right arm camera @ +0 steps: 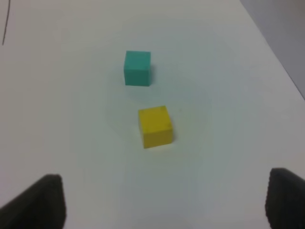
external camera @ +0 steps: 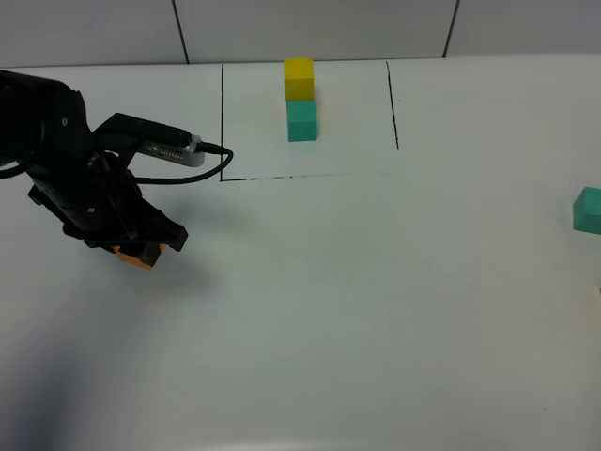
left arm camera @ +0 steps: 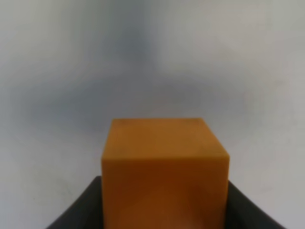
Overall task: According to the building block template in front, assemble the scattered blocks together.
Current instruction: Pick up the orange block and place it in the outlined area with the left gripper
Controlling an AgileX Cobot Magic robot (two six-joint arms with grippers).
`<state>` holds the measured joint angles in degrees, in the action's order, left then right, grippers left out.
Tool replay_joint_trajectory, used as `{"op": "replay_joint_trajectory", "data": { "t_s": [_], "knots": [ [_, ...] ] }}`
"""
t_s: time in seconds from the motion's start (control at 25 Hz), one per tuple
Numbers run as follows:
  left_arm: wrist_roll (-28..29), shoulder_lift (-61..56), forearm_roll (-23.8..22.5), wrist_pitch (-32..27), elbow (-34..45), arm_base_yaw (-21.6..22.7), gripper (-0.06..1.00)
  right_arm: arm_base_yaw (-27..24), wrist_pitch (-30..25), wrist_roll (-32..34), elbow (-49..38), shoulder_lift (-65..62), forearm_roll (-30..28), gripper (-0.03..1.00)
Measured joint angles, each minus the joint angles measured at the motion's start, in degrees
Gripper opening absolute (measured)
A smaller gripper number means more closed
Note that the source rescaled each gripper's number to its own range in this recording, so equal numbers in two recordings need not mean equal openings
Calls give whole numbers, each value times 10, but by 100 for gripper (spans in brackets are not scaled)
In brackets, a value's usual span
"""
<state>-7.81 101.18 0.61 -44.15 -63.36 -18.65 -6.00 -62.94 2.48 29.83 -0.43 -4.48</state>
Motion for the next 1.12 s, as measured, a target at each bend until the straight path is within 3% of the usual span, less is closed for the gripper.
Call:
{"op": "replay_joint_trajectory", "data": {
  "t_s": [0.56, 1.12],
  "knots": [
    [-177, 18, -1, -68, -103, -37, 0, 0, 0, 0, 0, 0, 0, 77],
    [-336, 169, -29, -102, -274, -138, 0, 0, 0, 0, 0, 0, 0, 77]
  ]
}}
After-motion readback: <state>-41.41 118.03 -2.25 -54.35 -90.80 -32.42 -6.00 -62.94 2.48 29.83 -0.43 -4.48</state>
